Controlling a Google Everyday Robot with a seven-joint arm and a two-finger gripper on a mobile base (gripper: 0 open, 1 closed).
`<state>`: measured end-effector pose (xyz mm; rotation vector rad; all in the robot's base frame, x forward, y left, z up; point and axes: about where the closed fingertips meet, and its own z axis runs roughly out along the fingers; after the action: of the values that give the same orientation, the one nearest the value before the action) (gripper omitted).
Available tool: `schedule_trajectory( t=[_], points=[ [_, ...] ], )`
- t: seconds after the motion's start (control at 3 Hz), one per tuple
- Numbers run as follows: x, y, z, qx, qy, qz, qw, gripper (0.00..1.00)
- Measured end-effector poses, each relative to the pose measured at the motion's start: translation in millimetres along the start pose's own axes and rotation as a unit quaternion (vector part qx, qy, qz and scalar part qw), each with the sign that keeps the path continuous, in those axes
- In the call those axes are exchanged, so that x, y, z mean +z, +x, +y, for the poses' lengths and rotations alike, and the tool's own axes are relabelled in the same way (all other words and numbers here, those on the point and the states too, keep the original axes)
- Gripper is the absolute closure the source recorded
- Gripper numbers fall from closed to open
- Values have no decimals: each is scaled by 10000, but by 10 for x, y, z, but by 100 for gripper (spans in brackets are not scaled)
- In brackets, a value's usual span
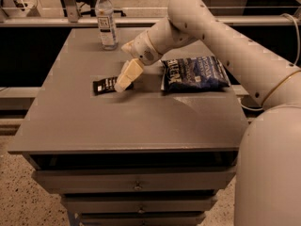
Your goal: Move rxbar chocolate near blue plastic bottle
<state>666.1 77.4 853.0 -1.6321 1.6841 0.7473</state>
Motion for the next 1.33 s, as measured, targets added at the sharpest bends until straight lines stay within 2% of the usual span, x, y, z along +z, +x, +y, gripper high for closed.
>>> schedule_trajectory(
  t=[0.33,0.67,1.33],
  points=[
    [69,88,47,39,-152,137,9998,17],
    [96,146,75,75,-193,213,9996,41],
    [37,179,75,106,-94,280,9995,86]
  ],
)
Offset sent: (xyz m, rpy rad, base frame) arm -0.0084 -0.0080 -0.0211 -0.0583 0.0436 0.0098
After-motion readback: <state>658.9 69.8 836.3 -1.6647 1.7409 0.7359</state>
